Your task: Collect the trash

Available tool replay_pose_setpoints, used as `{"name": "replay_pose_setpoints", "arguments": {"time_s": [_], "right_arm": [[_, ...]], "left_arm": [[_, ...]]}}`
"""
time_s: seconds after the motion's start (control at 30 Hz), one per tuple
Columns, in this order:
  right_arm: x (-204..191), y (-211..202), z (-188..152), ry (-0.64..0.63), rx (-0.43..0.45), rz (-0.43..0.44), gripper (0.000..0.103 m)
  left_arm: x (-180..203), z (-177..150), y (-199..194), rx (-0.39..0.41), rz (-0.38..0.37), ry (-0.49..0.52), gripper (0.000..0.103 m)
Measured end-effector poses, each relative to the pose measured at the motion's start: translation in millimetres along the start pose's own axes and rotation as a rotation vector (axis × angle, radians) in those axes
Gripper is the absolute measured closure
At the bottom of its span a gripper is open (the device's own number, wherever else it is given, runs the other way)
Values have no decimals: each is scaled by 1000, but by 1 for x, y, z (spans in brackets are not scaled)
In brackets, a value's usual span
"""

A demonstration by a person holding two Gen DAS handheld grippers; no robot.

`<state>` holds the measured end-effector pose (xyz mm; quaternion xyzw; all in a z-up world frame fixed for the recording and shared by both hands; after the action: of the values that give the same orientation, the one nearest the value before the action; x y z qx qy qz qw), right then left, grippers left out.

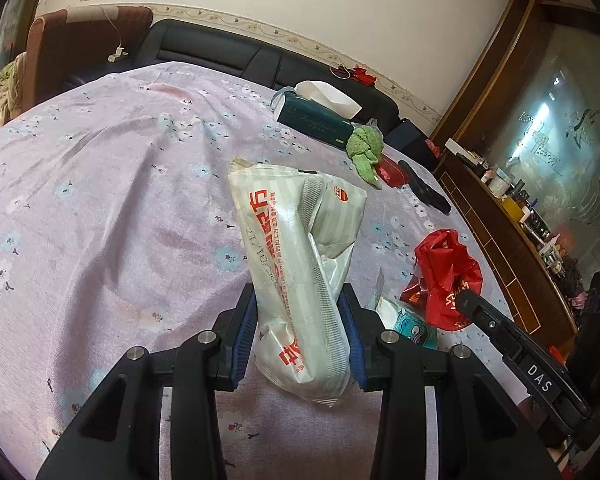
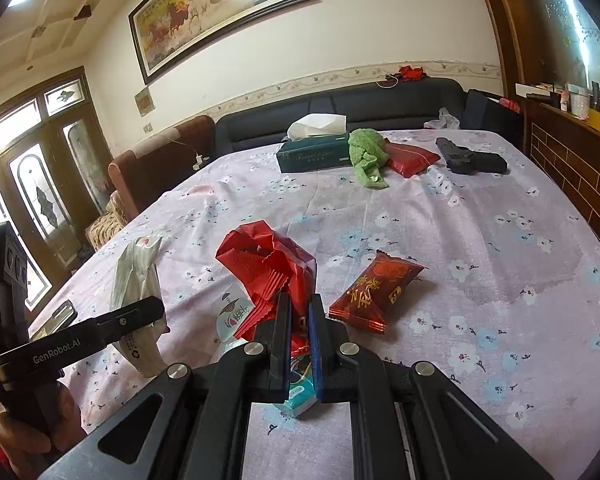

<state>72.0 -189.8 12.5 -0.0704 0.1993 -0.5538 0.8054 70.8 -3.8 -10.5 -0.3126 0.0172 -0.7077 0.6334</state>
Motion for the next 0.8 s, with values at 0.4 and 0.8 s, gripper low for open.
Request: {"name": "replay_pose_setpoints", "arguments": {"time_s": [0.4, 0.8], "right_arm": [[1, 0, 0, -4, -6, -2, 95], [-1, 2, -1, -14, -14, 5, 95]], "left_arm": [[-3, 1, 1, 2, 1, -14, 65], [-2, 0, -2, 5, -2, -15, 65]]}}
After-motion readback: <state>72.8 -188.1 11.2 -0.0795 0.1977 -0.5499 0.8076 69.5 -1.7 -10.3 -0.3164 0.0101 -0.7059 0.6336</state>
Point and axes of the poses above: each gripper's, at about its wrist camera, not at the fingertips, and y roughly the way its jaws point, x to its right, z to its top, the point moved 6 cm from there along y, roughly the way its jaws point, and after that the axes turned 14 degrees about x, right-handed, at the moved point
